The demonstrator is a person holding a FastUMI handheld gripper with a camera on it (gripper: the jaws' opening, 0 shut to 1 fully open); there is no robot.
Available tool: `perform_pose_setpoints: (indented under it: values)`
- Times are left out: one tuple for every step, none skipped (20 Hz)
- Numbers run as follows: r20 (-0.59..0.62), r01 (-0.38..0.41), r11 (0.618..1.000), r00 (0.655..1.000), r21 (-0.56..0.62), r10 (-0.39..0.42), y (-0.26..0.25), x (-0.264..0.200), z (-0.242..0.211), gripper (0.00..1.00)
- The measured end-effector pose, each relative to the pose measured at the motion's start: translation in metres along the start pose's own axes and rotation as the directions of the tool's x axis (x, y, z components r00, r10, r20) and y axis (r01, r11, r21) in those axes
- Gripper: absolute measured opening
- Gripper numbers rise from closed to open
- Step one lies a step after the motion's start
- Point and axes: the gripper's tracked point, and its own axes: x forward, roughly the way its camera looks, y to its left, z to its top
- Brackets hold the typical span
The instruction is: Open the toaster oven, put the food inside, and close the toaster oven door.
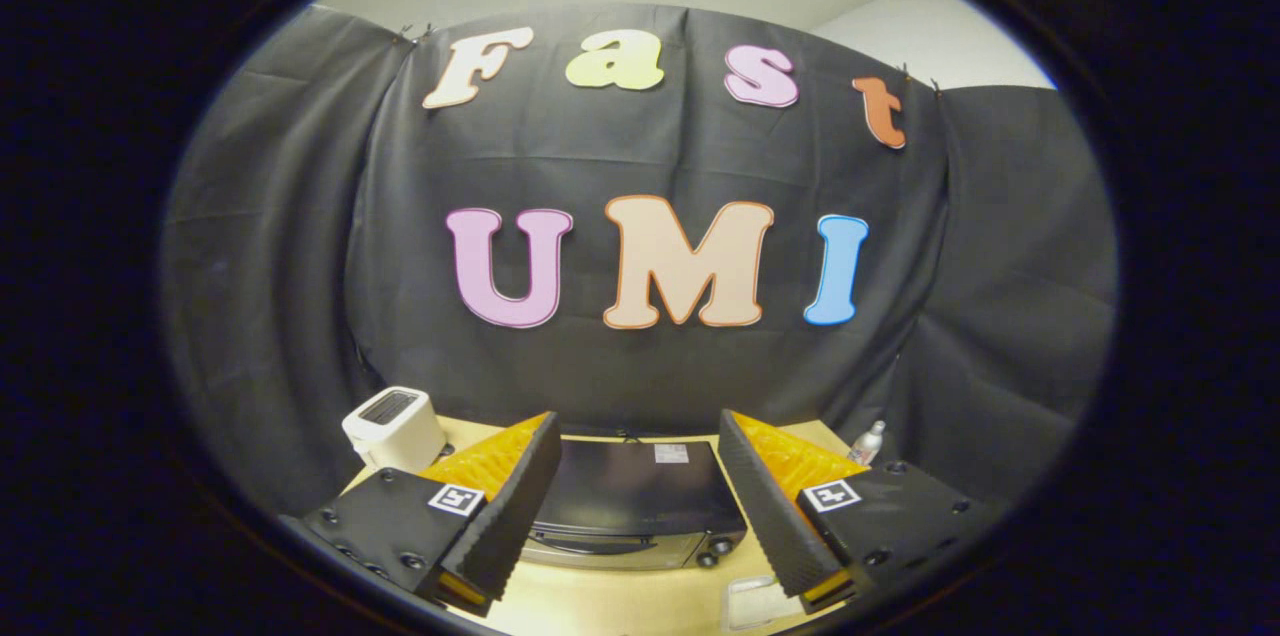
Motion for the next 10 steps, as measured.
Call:
perform_pose_setpoints:
  values:
    - [0.004, -0.007, 1.0, 1.0, 0.008, 0.007, 0.006, 0.001, 0.0, 1.0]
    - [0.0, -0.007, 1.0, 1.0, 0.012, 0.007, 0.011, 0.002, -0.002, 1.0]
    - [0.001, 0.002, 1.0, 1.0, 0.012, -0.002, 0.012, 0.005, -0.004, 1.0]
    - [0.003, 0.009, 1.0, 1.0, 0.012, -0.009, 0.013, 0.008, -0.004, 1.0]
    - [0.002, 0.017, 1.0, 1.0, 0.017, -0.017, 0.015, 0.009, -0.008, 1.0]
    - [0.0, 0.021, 0.999, 1.0, 0.025, -0.021, 0.018, 0.01, -0.012, 1.0]
    - [-0.012, 0.018, 0.999, 1.0, 0.029, -0.018, 0.021, 0.012, -0.017, 1.0]
    - [-0.019, 0.027, 0.999, 0.999, 0.023, -0.027, 0.022, 0.013, -0.023, 1.0]
    - [-0.031, 0.039, 0.999, 0.999, 0.011, -0.039, 0.02, 0.014, -0.029, 1.0]
    - [-0.044, 0.044, 0.999, 0.998, 0.002, -0.044, 0.022, 0.017, -0.038, 1.0]
